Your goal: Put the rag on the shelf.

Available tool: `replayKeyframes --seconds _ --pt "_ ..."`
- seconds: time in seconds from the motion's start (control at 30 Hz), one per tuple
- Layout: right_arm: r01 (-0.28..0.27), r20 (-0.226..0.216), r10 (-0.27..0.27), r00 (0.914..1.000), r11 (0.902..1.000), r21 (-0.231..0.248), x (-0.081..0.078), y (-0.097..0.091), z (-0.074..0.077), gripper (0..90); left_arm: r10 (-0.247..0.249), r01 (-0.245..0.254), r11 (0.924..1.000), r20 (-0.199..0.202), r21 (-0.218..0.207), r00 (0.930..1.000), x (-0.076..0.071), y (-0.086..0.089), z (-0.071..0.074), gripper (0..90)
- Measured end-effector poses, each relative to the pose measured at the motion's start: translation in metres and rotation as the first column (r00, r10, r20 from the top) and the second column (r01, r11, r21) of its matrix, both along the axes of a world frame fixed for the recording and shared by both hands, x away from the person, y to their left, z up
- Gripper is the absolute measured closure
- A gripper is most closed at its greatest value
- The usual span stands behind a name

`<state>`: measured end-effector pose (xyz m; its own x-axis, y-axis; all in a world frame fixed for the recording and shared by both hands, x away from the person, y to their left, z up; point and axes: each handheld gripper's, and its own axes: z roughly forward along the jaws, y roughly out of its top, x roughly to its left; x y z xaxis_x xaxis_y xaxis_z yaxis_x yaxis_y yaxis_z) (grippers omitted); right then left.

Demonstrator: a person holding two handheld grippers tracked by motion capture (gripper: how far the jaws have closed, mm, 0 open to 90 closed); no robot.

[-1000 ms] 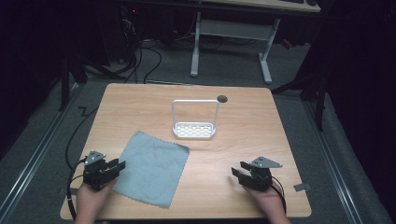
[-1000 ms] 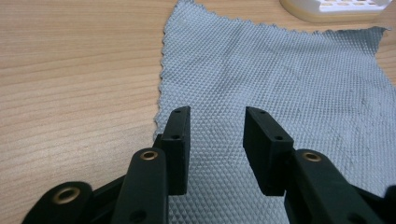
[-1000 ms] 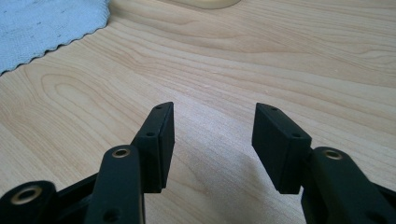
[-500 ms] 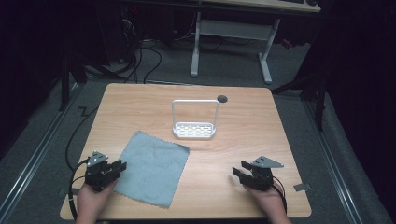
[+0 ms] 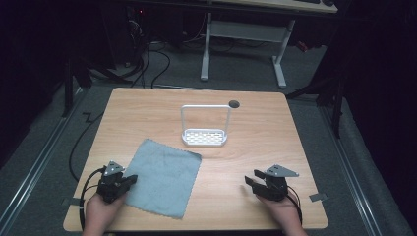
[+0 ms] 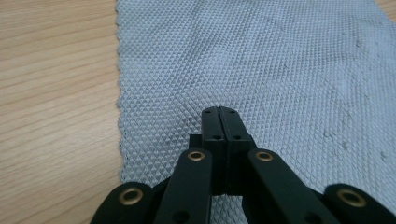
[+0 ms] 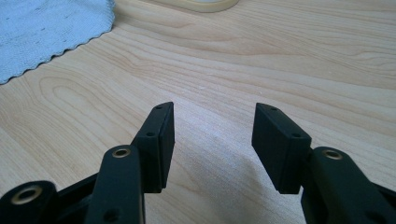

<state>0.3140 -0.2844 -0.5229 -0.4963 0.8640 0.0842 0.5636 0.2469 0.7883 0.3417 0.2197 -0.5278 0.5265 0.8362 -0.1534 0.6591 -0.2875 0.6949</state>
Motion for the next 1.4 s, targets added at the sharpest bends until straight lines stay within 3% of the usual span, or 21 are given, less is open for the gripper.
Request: replayKeyframes --seconds 0.23,0.27,0.37,0.43,0.57,0.63,0.67,0.7,0.77,0.83,0.87,0.93,0.97,1.0,1.03,1.07,1.1,1.2,1.3,1.37,1.4 --pt "-0.004 0.003 0.004 1.0000 1.0000 -0.002 0.000 0.000 0.000 51.4 -0.078 0.078 0.9969 0.001 -0.002 0.9969 -0.007 -0.023 0.000 90.0" --pt "-0.003 0.011 0.003 0.9999 1.0000 0.002 0.000 0.000 0.000 52.4 -0.114 0.114 0.9935 0.004 0.001 0.9935 -0.010 -0.033 0.000 90.0" --pt "0.000 0.016 -0.001 0.9999 0.9999 0.013 0.000 0.000 0.001 52.9 -0.144 0.144 0.9895 0.012 0.002 0.9894 -0.013 -0.043 0.000 90.0" --pt "0.007 0.033 -0.007 0.9994 0.9999 0.013 0.000 0.001 0.002 54.9 -0.196 0.196 0.9806 0.018 0.006 0.9804 -0.016 -0.057 0.000 90.0" --pt "-0.009 0.051 0.009 0.9986 0.9999 0.008 -0.001 0.005 0.004 58.8 -0.227 0.227 0.9738 0.020 -0.001 0.9737 -0.019 -0.068 0.000 90.0" --pt "-0.029 0.051 0.029 0.9983 0.9996 0.001 -0.001 0.010 0.004 60.8 -0.231 0.231 0.9728 0.042 0.017 0.9719 -0.021 -0.071 0.001 90.0" --pt "-0.047 0.050 0.046 0.9977 0.9989 0.001 -0.001 0.016 0.005 63.8 -0.220 0.218 0.9755 0.079 0.030 0.9724 -0.023 -0.070 0.004 87.7" --pt "-0.047 0.050 0.046 0.9977 0.9989 0.001 -0.001 0.016 0.005 63.8 -0.220 0.218 0.9755 0.079 0.030 0.9724 -0.023 -0.070 0.004 86.9" --pt "-0.078 0.035 0.077 0.9964 0.9963 0.036 0.001 0.025 0.007 68.9 -0.177 0.177 0.9842 0.110 0.008 0.9781 -0.021 -0.064 0.006 86.2" --pt "-0.116 0.024 0.115 0.9931 0.9900 0.080 0.003 0.038 0.009 77.8 -0.145 0.146 0.9893 0.109 -0.001 0.9834 -0.018 -0.057 0.006 85.6" --pt "-0.170 0.010 0.169 0.9855 0.9826 0.076 0.006 0.058 0.010 85.4 -0.120 0.121 0.9927 0.089 0.002 0.9887 -0.014 -0.051 0.003 84.9" --pt "-0.220 0.008 0.220 0.9756 0.9756 -0.005 0.010 0.081 0.010 90.0 -0.111 0.111 0.9938 0.080 0.004 0.9906 -0.013 -0.050 0.001 84.7" --pt "-0.220 0.008 0.220 0.9756 0.9756 -0.005 0.010 0.081 0.010 90.0 -0.106 0.105 0.9944 0.076 0.007 0.9915 -0.012 -0.049 0.000 84.7" --pt "-0.236 -0.005 0.236 0.9718 0.9714 -0.027 0.020 0.099 0.008 90.0 -0.104 0.100 0.9940 0.101 0.045 0.9895 -0.011 -0.050 -0.002 84.2" --pt "-0.236 -0.005 0.236 0.9718 0.9714 -0.027 0.020 0.099 0.008 90.0 -0.104 0.100 0.9940 0.101 0.045 0.9895 -0.011 -0.050 -0.002 84.2" --pt "-0.235 -0.023 0.234 0.9719 0.9695 -0.068 0.032 0.114 0.002 90.0 -0.110 0.104 0.9929 0.109 0.057 0.9880 -0.009 -0.051 -0.004 84.1" --pt "-0.235 -0.023 0.234 0.9719 0.9695 -0.068 0.032 0.114 0.002 90.0 -0.110 0.104 0.9929 0.109 0.057 0.9880 -0.009 -0.051 -0.004 84.1" --pt "-0.241 -0.050 0.237 0.9703 0.9612 -0.133 0.048 0.129 -0.006 90.0 -0.112 0.106 0.9927 0.107 0.057 0.9880 -0.008 -0.051 -0.004 84.2" --pt "-0.245 -0.062 0.238 0.9692 0.9582 -0.148 0.050 0.130 -0.004 90.0 -0.142 0.138 0.9895 0.093 0.042 0.9855 -0.011 -0.053 -0.004 84.2" --pt "-0.251 -0.060 0.245 0.9677 0.9541 -0.163 0.047 0.126 -0.004 90.0 -0.171 0.170 0.9852 0.083 0.025 0.9818 -0.015 -0.057 -0.004 84.2" --pt "-0.256 -0.061 0.249 0.9666 0.9533 -0.161 0.041 0.119 -0.004 90.0 -0.205 0.205 0.9787 0.080 0.020 0.9754 -0.019 -0.065 -0.004 84.4"
